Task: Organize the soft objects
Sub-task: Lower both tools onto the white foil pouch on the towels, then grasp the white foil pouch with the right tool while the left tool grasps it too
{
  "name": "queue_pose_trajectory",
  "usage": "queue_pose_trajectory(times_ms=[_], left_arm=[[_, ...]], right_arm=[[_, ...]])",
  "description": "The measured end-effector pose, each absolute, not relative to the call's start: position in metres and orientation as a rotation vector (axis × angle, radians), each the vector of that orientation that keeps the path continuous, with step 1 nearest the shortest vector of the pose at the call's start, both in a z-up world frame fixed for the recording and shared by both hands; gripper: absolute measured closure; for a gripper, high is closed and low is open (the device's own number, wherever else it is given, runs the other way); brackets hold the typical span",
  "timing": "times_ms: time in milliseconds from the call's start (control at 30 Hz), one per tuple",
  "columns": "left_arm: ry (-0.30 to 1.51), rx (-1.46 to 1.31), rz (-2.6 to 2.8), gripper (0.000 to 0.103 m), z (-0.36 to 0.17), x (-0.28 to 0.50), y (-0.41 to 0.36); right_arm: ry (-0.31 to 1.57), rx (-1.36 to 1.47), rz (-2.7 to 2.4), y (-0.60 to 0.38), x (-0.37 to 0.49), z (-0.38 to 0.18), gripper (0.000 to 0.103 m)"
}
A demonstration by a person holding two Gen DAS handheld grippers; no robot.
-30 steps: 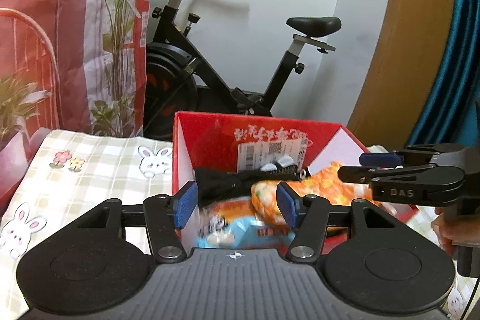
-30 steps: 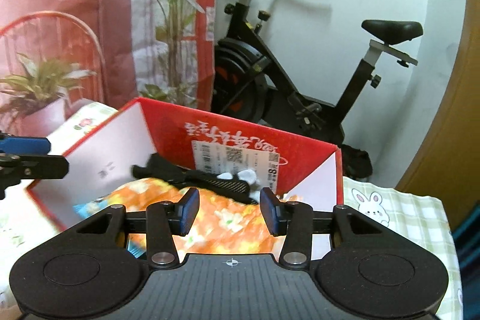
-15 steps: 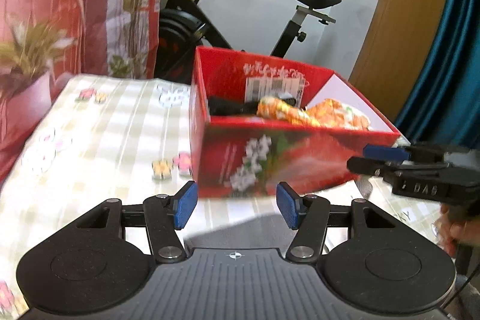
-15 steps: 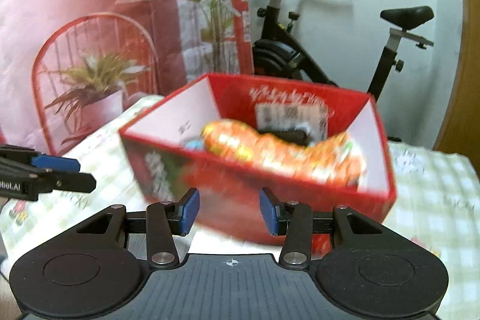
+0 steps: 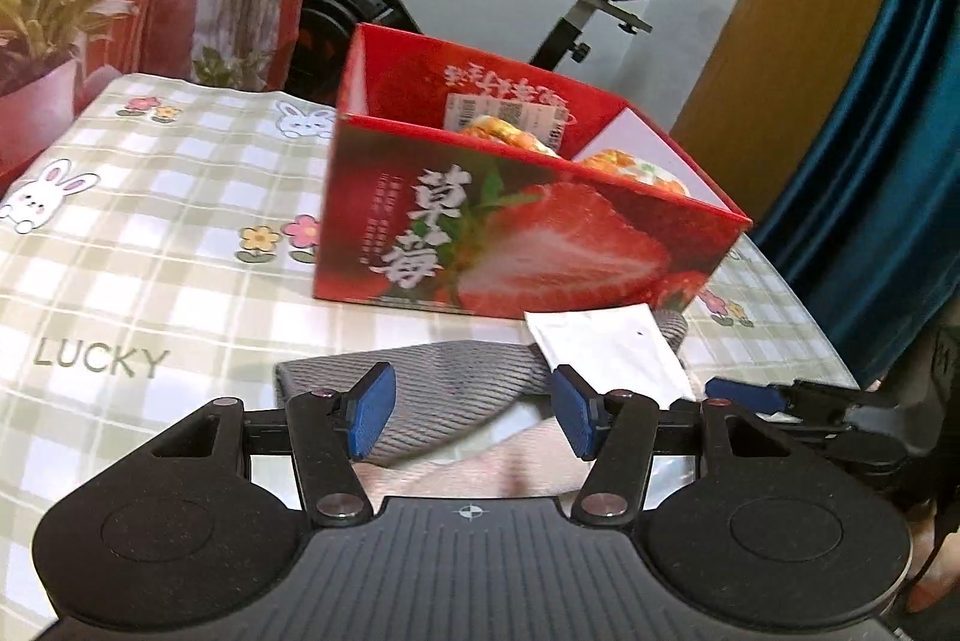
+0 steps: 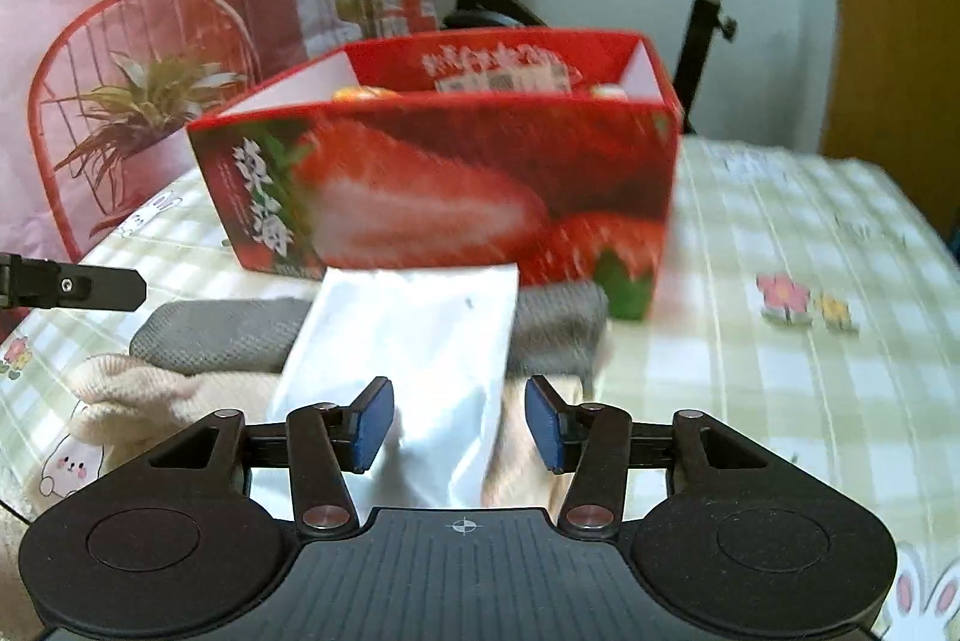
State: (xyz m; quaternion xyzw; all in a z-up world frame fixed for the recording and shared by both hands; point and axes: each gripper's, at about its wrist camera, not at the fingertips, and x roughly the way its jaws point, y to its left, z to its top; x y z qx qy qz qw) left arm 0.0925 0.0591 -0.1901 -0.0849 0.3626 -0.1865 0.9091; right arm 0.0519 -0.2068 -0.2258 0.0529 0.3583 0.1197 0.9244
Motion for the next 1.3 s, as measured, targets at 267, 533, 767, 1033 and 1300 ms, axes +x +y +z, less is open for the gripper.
queue_pose_trajectory(times_ms=[267,533,767,1033,1300], left_arm=[[0.833,-0.193,-0.500,0.047,-0.209,0.108,0.031],[0.921,-0.192,-0.570,0.052,-0.230,0.134,0.004],[0.971,-0.226,-0.583,0.056,-0.246,0.152,-0.010],[0.952,-0.170,-0.607,0.067,-0.248,0.152,-0.026],[0.894,-0.166,-0.624,0.072,-0.225,0.140,-0.015]], right_arm=[[0.760,0.152,0.307,-0.203,0.054,-0.237,0.056],[0.757,0.169,0.334,-0.207,0.057,-0.241,0.058],[0.755,0.188,0.351,-0.211,0.058,-0.245,0.058],[0.747,0.171,0.357,-0.209,0.056,-0.242,0.063],[0.697,0.175,0.367,-0.211,0.052,-0.225,0.074]])
